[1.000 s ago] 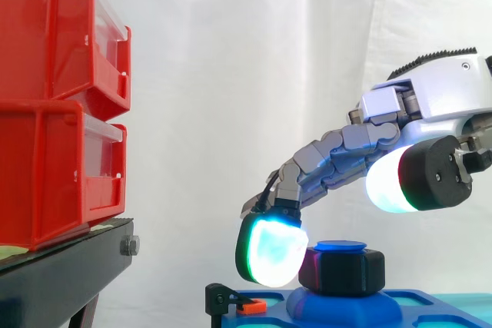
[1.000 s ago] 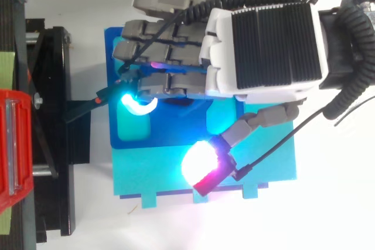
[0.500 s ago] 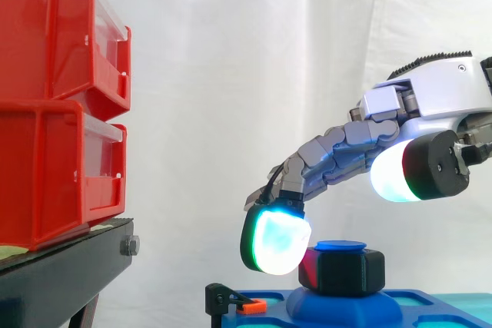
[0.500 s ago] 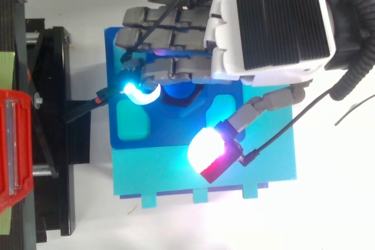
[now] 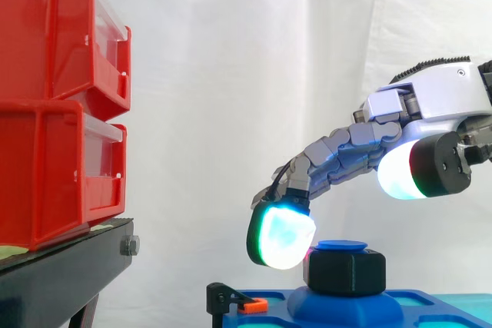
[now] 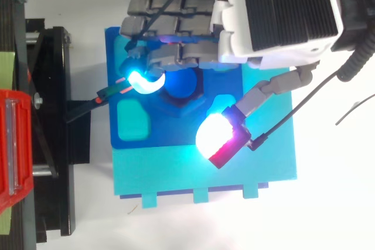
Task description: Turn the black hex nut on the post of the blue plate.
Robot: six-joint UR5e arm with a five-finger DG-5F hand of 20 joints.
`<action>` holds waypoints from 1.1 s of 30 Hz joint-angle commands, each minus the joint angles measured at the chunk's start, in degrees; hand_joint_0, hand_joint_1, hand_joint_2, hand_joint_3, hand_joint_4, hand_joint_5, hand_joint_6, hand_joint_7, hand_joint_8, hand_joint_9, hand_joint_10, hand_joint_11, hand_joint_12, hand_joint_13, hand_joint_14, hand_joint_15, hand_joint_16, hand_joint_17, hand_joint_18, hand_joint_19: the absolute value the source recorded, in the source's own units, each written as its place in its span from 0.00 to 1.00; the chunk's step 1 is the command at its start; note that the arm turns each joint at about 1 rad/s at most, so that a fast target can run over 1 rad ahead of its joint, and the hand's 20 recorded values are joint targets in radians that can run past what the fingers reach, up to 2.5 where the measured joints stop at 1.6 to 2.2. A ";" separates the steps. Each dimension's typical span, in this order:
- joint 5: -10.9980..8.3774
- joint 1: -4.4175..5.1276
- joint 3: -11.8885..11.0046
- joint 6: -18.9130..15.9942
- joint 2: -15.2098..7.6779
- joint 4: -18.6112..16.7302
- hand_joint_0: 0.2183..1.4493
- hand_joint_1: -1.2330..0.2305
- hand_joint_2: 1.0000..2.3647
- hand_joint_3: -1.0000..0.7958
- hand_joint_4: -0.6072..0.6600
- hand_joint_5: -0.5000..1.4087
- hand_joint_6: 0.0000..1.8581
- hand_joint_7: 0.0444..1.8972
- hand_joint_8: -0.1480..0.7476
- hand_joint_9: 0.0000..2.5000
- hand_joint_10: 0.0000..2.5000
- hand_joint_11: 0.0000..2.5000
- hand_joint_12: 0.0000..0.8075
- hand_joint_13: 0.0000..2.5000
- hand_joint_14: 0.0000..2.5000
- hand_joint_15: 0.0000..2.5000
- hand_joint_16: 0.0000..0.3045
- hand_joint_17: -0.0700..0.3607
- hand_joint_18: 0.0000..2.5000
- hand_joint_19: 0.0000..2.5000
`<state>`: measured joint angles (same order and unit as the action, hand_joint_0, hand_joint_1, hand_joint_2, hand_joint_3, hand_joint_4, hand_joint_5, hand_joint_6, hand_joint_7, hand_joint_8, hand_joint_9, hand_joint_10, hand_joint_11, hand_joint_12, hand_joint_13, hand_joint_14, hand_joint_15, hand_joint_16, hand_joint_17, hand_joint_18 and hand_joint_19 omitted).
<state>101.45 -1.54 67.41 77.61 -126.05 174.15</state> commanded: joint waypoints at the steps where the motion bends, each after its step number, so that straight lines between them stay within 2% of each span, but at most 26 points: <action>1: 0.59 -0.39 0.00 0.00 0.01 0.13 0.14 0.69 0.00 0.28 0.66 0.16 0.27 0.40 0.47 0.08 0.00 0.00 0.51 0.00 0.00 0.00 0.22 0.51 0.00 0.02; 6: 0.67 -0.92 0.00 0.09 0.01 1.19 0.14 0.69 0.00 0.28 0.66 0.16 0.27 0.40 0.46 0.08 0.00 0.00 0.51 0.00 0.00 0.00 0.22 0.51 0.00 0.02; 14: 2.43 -2.15 0.00 0.09 0.01 1.01 0.14 0.68 0.00 0.28 0.66 0.16 0.27 0.40 0.47 0.08 0.00 0.00 0.51 0.00 0.00 0.00 0.22 0.51 0.00 0.02; 19: 3.22 -2.41 -0.35 0.00 0.01 1.36 0.14 0.68 0.00 0.28 0.66 0.16 0.27 0.40 0.46 0.08 0.00 0.00 0.51 0.00 0.00 0.00 0.22 0.51 0.00 0.02; 23: 2.87 -1.88 -1.58 -0.09 0.01 2.59 0.14 0.68 0.00 0.28 0.66 0.16 0.27 0.40 0.46 0.08 0.00 0.00 0.51 0.00 0.00 0.00 0.22 0.51 0.00 0.02; 24: 2.70 -1.62 -2.73 0.00 0.01 3.82 0.14 0.68 0.00 0.28 0.66 0.16 0.27 0.40 0.46 0.08 0.00 0.00 0.51 0.00 0.00 0.00 0.22 0.51 0.00 0.02; 25: 1.38 -1.09 -4.75 0.09 0.01 6.72 0.14 0.68 0.00 0.28 0.66 0.16 0.27 0.40 0.46 0.08 0.00 0.00 0.51 0.00 0.00 0.00 0.22 0.51 0.00 0.02; 27: 0.24 -0.65 -5.89 0.09 0.01 8.48 0.14 0.68 0.00 0.28 0.66 0.16 0.27 0.40 0.47 0.08 0.00 0.00 0.51 0.00 0.00 0.00 0.22 0.51 0.00 0.02; 29: -1.87 0.40 -7.91 0.53 0.01 11.29 0.14 0.68 0.00 0.28 0.66 0.16 0.27 0.40 0.47 0.08 0.00 0.00 0.51 0.00 0.00 0.00 0.22 0.51 0.00 0.02; 30: -2.84 0.93 -8.44 0.61 0.01 12.17 0.14 0.68 0.00 0.28 0.66 0.16 0.27 0.40 0.47 0.08 0.00 0.00 0.51 0.00 0.00 0.00 0.22 0.51 0.00 0.02; 33: -4.07 1.98 -8.79 0.53 0.01 12.00 0.14 0.67 0.00 0.28 0.66 0.16 0.27 0.40 0.47 0.08 0.00 0.00 0.51 0.00 0.00 0.00 0.22 0.51 0.00 0.02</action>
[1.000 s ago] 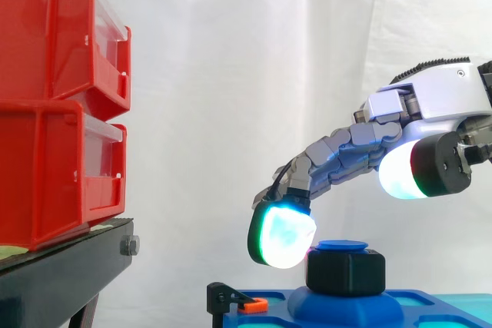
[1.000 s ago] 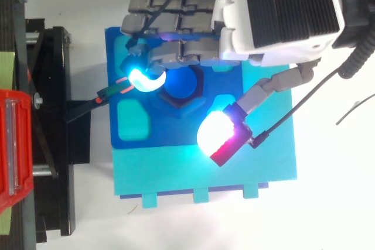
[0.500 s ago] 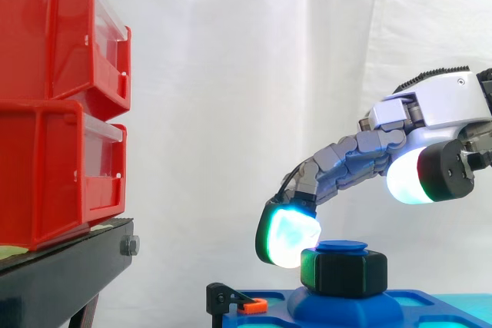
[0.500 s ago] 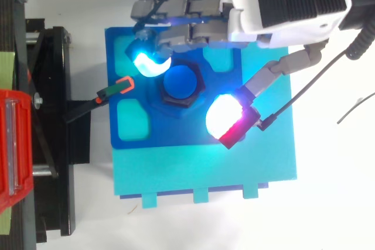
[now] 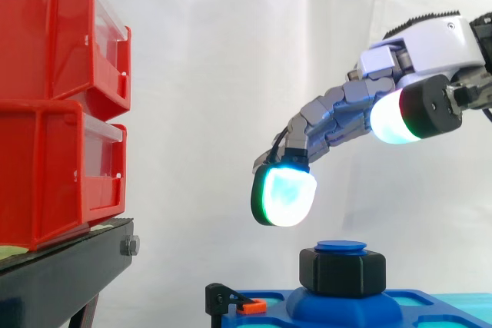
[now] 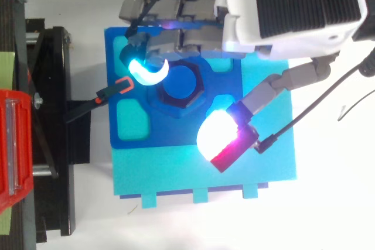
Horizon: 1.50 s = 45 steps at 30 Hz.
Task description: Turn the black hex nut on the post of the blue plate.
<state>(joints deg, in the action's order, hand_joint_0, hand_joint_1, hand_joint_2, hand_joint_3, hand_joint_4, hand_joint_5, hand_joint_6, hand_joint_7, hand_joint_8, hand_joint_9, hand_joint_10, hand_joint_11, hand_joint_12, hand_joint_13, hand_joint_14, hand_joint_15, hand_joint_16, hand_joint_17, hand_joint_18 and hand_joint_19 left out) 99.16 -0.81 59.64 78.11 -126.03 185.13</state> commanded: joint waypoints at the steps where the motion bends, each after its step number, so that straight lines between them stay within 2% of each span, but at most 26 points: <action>1: -1.96 1.43 -1.02 0.03 0.00 0.85 0.14 0.67 0.00 0.28 0.66 0.16 0.27 0.40 0.46 0.08 0.00 0.00 0.51 0.00 0.00 0.00 0.22 0.51 0.00 0.02; 6: -3.54 2.75 -1.02 0.11 -0.09 -0.47 0.14 0.67 0.00 0.28 0.66 0.16 0.27 0.40 0.46 0.08 0.00 0.00 0.51 0.00 0.00 0.00 0.22 0.51 0.00 0.02; 7: -5.03 3.63 -0.85 0.11 -0.09 -0.65 0.14 0.67 0.00 0.28 0.66 0.16 0.27 0.40 0.46 0.08 0.00 0.00 0.51 0.00 0.00 0.00 0.22 0.51 0.00 0.02; 8: -5.91 4.07 -0.58 0.03 -0.53 -0.82 0.14 0.68 0.00 0.28 0.66 0.16 0.27 0.40 0.46 0.08 0.00 0.00 0.51 0.00 0.00 0.00 0.22 0.51 0.00 0.02; 12: -7.76 5.21 -0.58 -0.41 -1.93 -1.00 0.14 0.68 0.00 0.28 0.66 0.16 0.27 0.40 0.46 0.08 0.00 0.00 0.50 0.00 0.00 0.00 0.22 0.51 0.00 0.02; 14: -7.84 5.65 -0.58 -0.94 -2.20 -1.26 0.14 0.61 0.00 0.28 0.66 0.16 0.27 0.40 0.46 0.08 0.00 0.00 0.51 0.00 0.00 0.00 0.22 0.51 0.00 0.01; 15: -8.02 6.18 -0.49 -1.47 -3.08 -2.14 0.14 0.58 0.00 0.28 0.66 0.16 0.27 0.40 0.46 0.08 0.00 0.00 0.51 0.00 0.00 0.00 0.22 0.51 0.00 0.01; 17: -8.11 6.44 -0.41 -1.91 -3.16 -2.85 0.14 0.51 0.00 0.28 0.66 0.16 0.27 0.40 0.46 0.09 0.00 0.00 0.50 0.00 0.00 0.00 0.22 0.51 0.00 0.01; 18: -8.11 6.53 -0.32 -2.00 -3.08 -3.02 0.14 0.50 0.00 0.28 0.65 0.15 0.27 0.41 0.46 0.09 0.00 0.00 0.50 0.00 0.00 0.00 0.22 0.51 0.00 0.01; 19: -8.28 6.88 -0.14 -2.00 -3.08 -3.11 0.15 0.45 0.00 0.28 0.65 0.15 0.27 0.41 0.45 0.09 0.00 0.00 0.50 0.01 0.00 0.00 0.22 0.51 0.00 0.00; 23: -9.08 6.97 -0.05 -2.08 -3.16 -3.11 0.19 0.37 0.00 0.28 0.63 0.15 0.27 0.43 0.43 0.09 0.00 0.00 0.46 0.01 0.00 0.00 0.20 0.48 0.00 0.00; 26: -9.25 7.14 0.38 -2.08 -3.16 -3.20 0.22 0.34 0.00 0.28 0.61 0.15 0.27 0.44 0.41 0.09 0.00 0.00 0.45 0.01 0.00 0.00 0.19 0.47 0.00 0.00; 27: -9.25 7.23 1.53 -2.08 -3.08 -3.64 0.22 0.33 0.00 0.28 0.61 0.15 0.27 0.44 0.41 0.09 0.00 0.00 0.44 0.01 0.00 0.00 0.19 0.46 0.00 0.00; 32: -9.25 7.23 2.32 -2.00 -3.08 -5.75 0.24 0.31 0.00 0.28 0.61 0.15 0.27 0.46 0.40 0.09 0.00 0.00 0.43 0.02 0.00 0.00 0.18 0.45 0.00 0.00; 45: -7.84 6.09 2.41 -1.73 -3.16 -6.01 0.29 0.28 0.00 0.28 0.60 0.15 0.27 0.48 0.39 0.09 0.00 0.00 0.42 0.02 0.00 0.00 0.17 0.44 0.00 0.00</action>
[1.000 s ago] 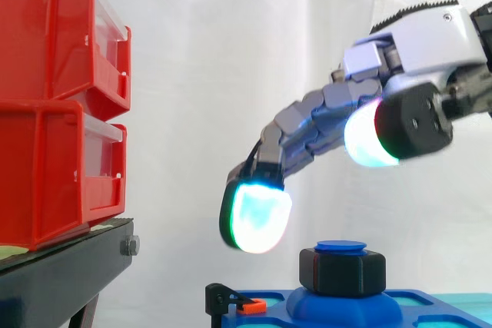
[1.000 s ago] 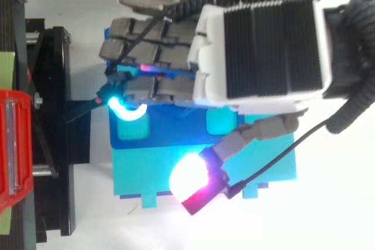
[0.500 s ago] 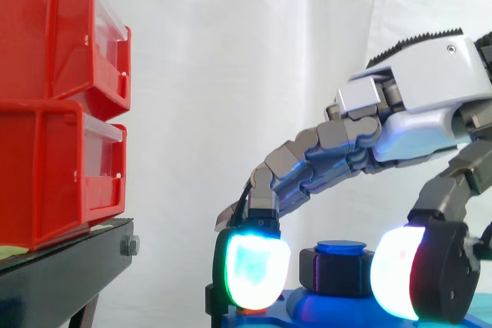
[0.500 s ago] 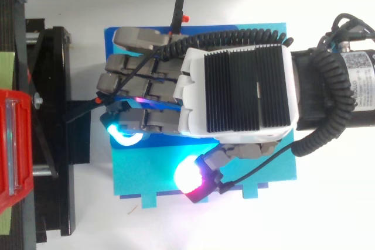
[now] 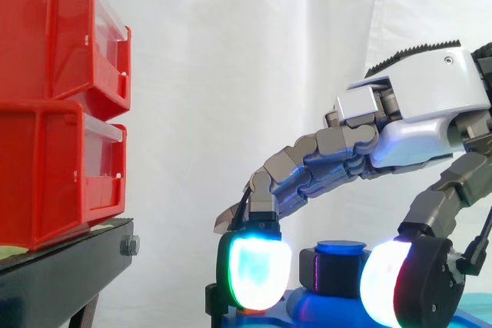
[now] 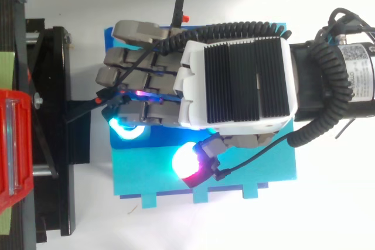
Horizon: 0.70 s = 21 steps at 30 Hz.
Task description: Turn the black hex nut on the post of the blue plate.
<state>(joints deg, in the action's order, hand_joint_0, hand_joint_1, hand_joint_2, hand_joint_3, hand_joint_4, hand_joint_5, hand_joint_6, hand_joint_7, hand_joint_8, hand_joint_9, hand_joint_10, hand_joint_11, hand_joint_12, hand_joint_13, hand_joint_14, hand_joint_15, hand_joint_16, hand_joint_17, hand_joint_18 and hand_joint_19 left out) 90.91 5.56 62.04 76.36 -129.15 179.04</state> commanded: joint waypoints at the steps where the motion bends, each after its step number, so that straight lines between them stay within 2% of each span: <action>1: 0.76 -0.55 0.01 0.02 0.04 0.08 0.29 0.28 0.00 0.28 0.60 0.15 0.27 0.48 0.39 0.09 0.00 0.00 0.42 0.02 0.00 0.00 0.17 0.44 0.00 0.00; 14: 2.61 -2.13 0.10 0.81 0.04 -0.09 0.30 0.28 0.00 0.28 0.60 0.15 0.27 0.51 0.39 0.09 0.00 0.00 0.42 0.03 0.00 0.00 0.17 0.44 0.00 0.00; 21: 2.69 -2.74 0.10 1.51 -0.05 -0.18 0.30 0.28 0.00 0.28 0.59 0.15 0.27 0.51 0.39 0.09 0.00 0.00 0.42 0.03 0.00 0.00 0.17 0.44 0.00 0.00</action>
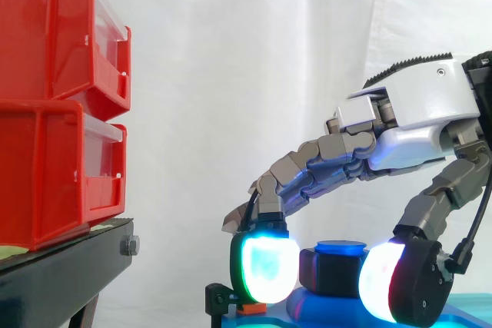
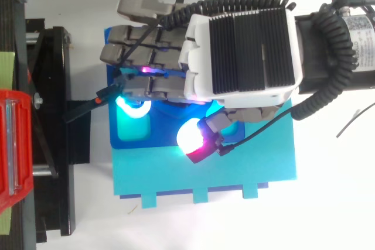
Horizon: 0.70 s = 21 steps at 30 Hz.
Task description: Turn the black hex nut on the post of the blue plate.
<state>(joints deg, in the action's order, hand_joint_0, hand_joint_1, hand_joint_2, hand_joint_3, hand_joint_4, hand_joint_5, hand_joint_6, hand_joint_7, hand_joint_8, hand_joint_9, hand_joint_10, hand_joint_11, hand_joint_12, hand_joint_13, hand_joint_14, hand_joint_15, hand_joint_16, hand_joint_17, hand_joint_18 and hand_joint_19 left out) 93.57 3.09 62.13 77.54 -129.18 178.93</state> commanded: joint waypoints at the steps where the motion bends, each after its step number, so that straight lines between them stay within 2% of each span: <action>1: 0.04 -0.28 0.09 0.33 -0.02 -0.08 0.30 0.28 0.00 0.28 0.59 0.15 0.27 0.51 0.39 0.09 0.00 0.00 0.42 0.03 0.00 0.00 0.17 0.44 0.00 0.00; 8: 0.13 -0.72 0.45 0.42 0.07 -0.51 0.32 0.28 0.01 0.33 0.58 0.15 0.27 0.51 0.39 0.09 0.00 0.00 0.41 0.03 0.00 0.00 0.17 0.43 0.00 0.00; 21: 0.56 -0.89 0.53 0.42 -0.02 -0.78 0.34 0.27 0.00 0.32 0.57 0.15 0.27 0.52 0.39 0.09 0.00 0.00 0.41 0.04 0.00 0.00 0.17 0.43 0.00 0.00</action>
<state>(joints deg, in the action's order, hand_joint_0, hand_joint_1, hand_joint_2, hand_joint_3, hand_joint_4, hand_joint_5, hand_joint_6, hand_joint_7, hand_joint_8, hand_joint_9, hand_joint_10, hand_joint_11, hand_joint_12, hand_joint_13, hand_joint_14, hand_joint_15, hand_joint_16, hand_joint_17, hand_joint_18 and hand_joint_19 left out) 94.07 2.20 62.64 77.96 -129.16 178.18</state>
